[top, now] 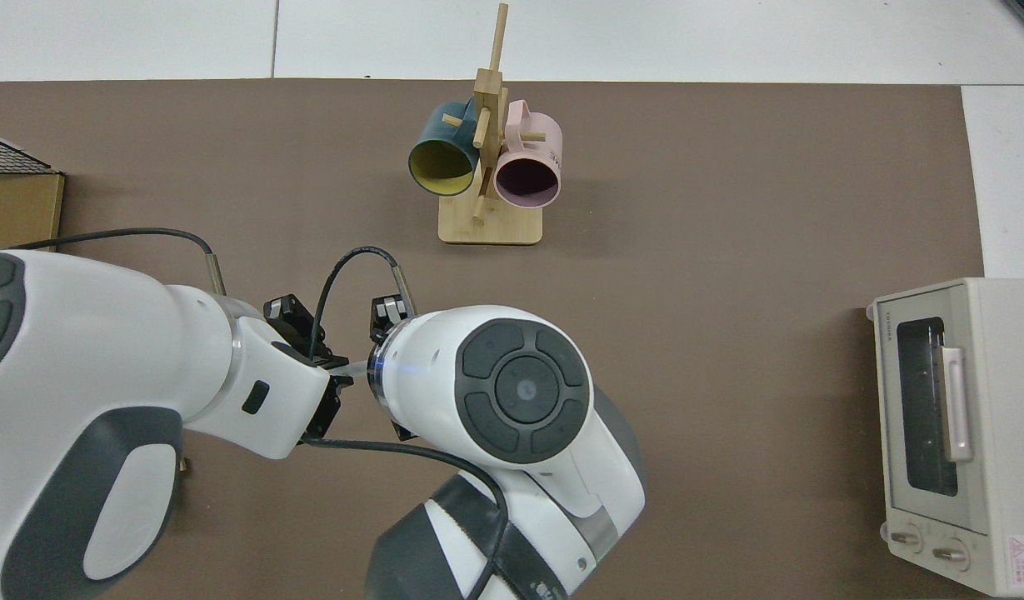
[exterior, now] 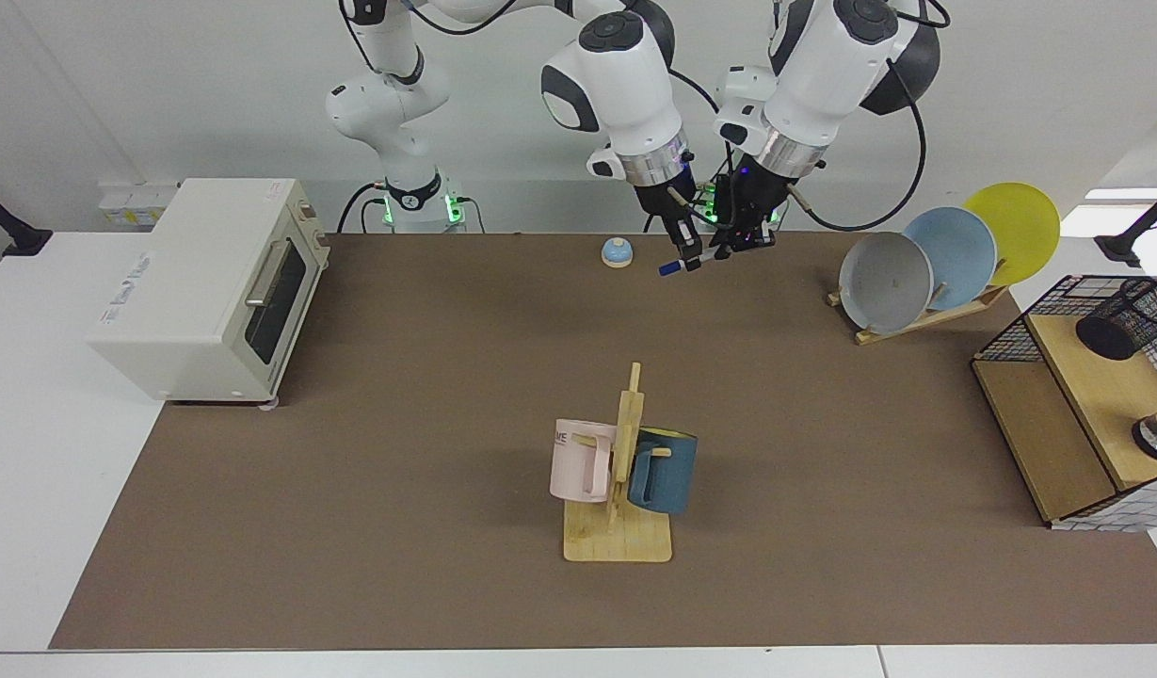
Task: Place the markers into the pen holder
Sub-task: 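Pull the marker away with the left gripper while the right gripper withdraws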
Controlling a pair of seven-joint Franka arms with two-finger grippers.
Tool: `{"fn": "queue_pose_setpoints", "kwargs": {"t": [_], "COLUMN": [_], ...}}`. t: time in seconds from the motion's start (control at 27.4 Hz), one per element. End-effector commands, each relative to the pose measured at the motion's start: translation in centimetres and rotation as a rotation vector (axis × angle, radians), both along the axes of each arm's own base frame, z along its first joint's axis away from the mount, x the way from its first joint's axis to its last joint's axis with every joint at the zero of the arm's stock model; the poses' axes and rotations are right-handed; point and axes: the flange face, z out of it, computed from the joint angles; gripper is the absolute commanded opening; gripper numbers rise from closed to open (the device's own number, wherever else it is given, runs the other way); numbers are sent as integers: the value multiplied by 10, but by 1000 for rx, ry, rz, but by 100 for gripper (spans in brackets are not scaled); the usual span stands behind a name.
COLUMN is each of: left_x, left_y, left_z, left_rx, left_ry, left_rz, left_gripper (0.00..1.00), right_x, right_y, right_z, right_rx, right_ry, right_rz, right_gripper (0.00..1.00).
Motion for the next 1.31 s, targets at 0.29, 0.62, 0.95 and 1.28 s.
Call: {"fn": "queue_pose_setpoints", "kwargs": {"t": [0.29,0.62,0.95,1.28], "left_x": [-1,-1,-1,-1], "left_y": [6,8,13,22], "left_z": [-3,-3,-5,-5], "left_rx": [5,25,92,218], "left_ry": [-4,-10,-16,-39], "left_rz": [10,7,-2,46], "left_gripper": [0,0,0,0], "right_x": [2,5,28,51], "right_y": [-4,-13,-92,-189], "right_z": [-1,-5,-10,-10], "right_rx": [-8,-34,-139,-194], "right_ry": [-15,-14,-32,-42], "right_rz": [15,52,333,652], "right_gripper": [0,100,100,100]}}
